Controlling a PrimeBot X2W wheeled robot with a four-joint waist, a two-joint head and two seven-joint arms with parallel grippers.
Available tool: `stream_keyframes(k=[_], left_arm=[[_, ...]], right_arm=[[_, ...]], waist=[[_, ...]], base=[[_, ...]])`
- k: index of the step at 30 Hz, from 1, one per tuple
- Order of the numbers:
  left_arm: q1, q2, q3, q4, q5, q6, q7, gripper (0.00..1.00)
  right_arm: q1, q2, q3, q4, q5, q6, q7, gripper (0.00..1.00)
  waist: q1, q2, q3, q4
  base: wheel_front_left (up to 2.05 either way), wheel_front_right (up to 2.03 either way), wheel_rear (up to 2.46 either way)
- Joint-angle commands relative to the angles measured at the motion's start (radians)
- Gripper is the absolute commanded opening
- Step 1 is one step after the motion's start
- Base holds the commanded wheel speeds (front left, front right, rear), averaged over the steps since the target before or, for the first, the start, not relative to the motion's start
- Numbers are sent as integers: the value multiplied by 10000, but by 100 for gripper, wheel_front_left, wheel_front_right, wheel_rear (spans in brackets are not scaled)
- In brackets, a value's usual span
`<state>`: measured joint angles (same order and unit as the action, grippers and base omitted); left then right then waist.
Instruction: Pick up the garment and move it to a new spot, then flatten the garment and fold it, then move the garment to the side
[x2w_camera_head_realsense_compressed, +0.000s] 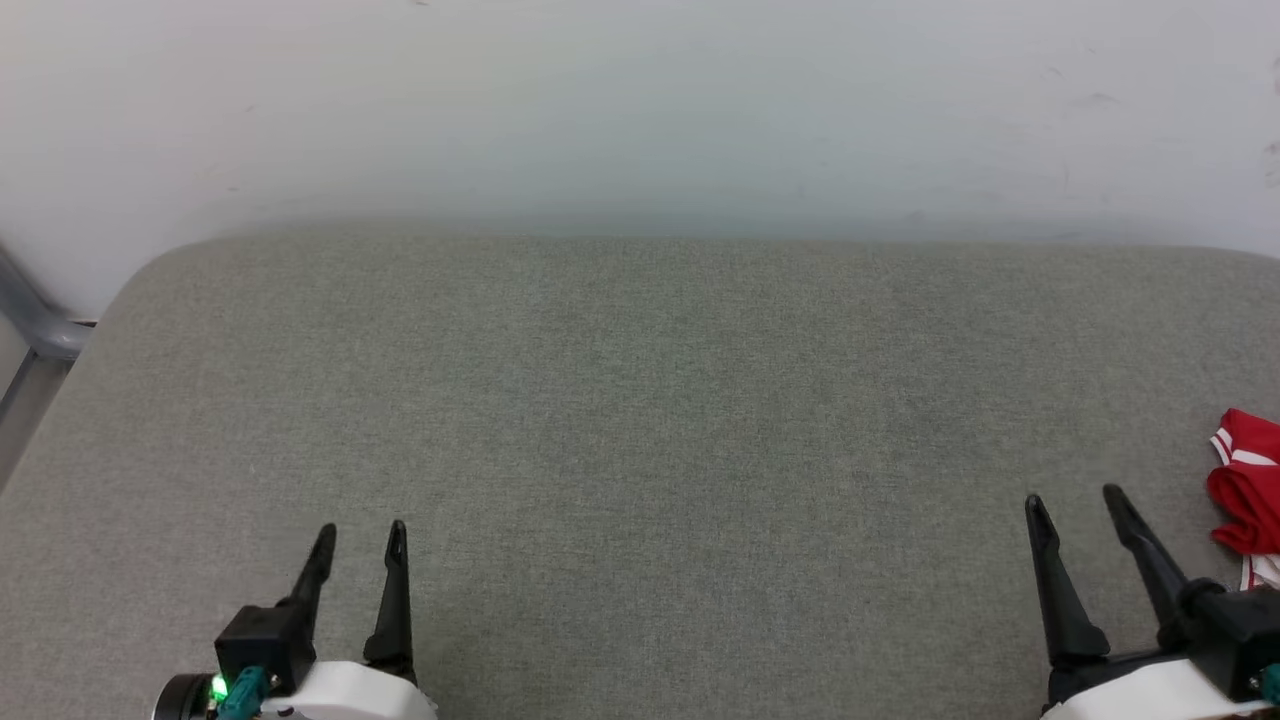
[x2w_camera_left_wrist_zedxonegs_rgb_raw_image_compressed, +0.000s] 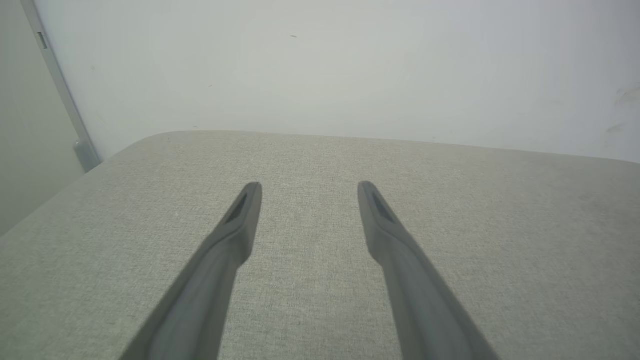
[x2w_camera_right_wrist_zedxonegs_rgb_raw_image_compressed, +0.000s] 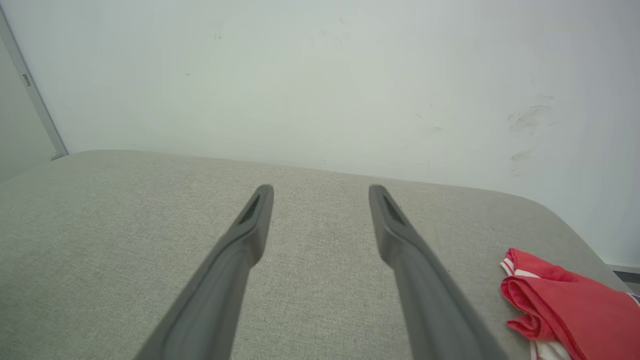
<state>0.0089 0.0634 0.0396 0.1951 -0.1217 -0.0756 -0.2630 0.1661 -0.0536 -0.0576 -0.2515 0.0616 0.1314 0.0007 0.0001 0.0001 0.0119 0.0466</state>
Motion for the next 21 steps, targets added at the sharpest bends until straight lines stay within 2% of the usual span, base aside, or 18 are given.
stream_keyframes(k=[1, 4, 21], left_arm=[[-13, 0, 11, 13, -17, -2, 9, 0], [70, -66, 49, 289, -171, -8, 98, 0], [-216, -78, 198, 306, -3476, -136, 918, 0]], right_arm=[[3, 0, 10, 9, 17, 0, -10, 0], [52, 2, 60, 245, 192, 0, -23, 0], [-611, -201, 168, 1295, 3866, -2, 38, 0]], waist=[[0, -1, 0, -1], [0, -1, 1, -5], [0, -1, -11, -68]], base=[[0, 0, 0], [0, 0, 0], [0, 0, 0]])
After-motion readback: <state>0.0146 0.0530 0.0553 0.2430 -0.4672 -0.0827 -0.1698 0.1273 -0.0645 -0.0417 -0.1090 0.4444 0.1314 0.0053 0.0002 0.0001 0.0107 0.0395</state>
